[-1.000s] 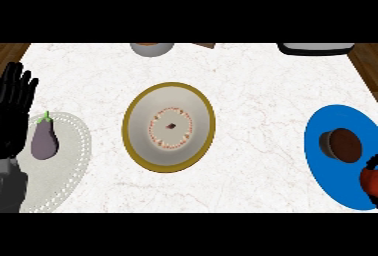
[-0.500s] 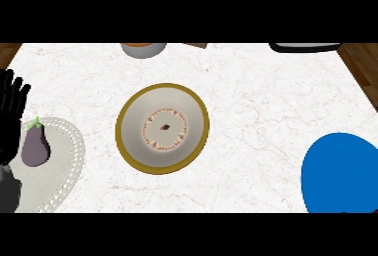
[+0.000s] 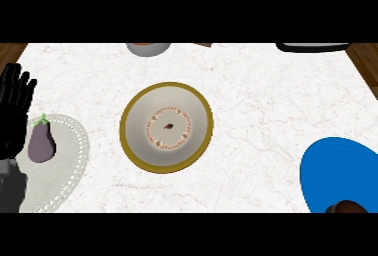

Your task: Pick the bell pepper from the plate and place it in the bowl

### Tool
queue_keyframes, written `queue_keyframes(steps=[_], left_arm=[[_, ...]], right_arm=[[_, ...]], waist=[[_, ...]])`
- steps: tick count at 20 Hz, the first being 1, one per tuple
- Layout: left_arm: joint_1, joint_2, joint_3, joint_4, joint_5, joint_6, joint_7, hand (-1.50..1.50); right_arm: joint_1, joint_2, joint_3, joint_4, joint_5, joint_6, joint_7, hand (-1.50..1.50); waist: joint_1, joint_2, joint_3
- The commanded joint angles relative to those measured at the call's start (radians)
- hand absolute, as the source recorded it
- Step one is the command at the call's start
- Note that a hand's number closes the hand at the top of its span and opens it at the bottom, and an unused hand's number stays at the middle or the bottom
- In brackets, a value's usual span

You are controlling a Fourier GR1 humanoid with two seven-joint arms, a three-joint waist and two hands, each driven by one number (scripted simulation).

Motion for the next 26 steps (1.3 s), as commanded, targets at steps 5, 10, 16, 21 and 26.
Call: queue_keyframes(steps=[5, 10, 16, 21, 26], left_arm=[[-0.005, 0.001, 0.0, 0.007, 0.007, -0.017, -0.015, 0.0], [-0.016, 0.009, -0.004, 0.008, 0.022, -0.04, 0.001, 0.0], [-0.048, -0.007, -0.033, 0.002, -0.001, -0.025, 0.002, 0.0], [-0.012, -0.029, -0.048, -0.025, -0.006, -0.02, 0.004, 0.0], [-0.078, -0.025, -0.053, 0.006, -0.003, -0.018, 0.034, 0.0]], right_arm=[[-0.026, 0.067, 0.175, -0.337, -0.016, 0.022, 0.05, 1.5], [-0.139, 0.107, 0.34, -0.342, -0.003, 0.059, 0.122, 1.5], [-0.383, 0.137, 0.532, -0.267, 0.092, 0.099, 0.356, 1.5], [-0.652, 0.139, 0.645, -0.156, 0.15, 0.199, 0.642, 1.5], [-1.038, 0.139, 0.697, 0.09, 0.067, 0.229, 0.924, 1.5]], waist=[[0.024, 0.003, 0.0], [0.041, 0.006, -0.002], [0.061, 0.01, -0.002], [0.081, 0.008, -0.001], [0.087, 0.013, 0.001]])
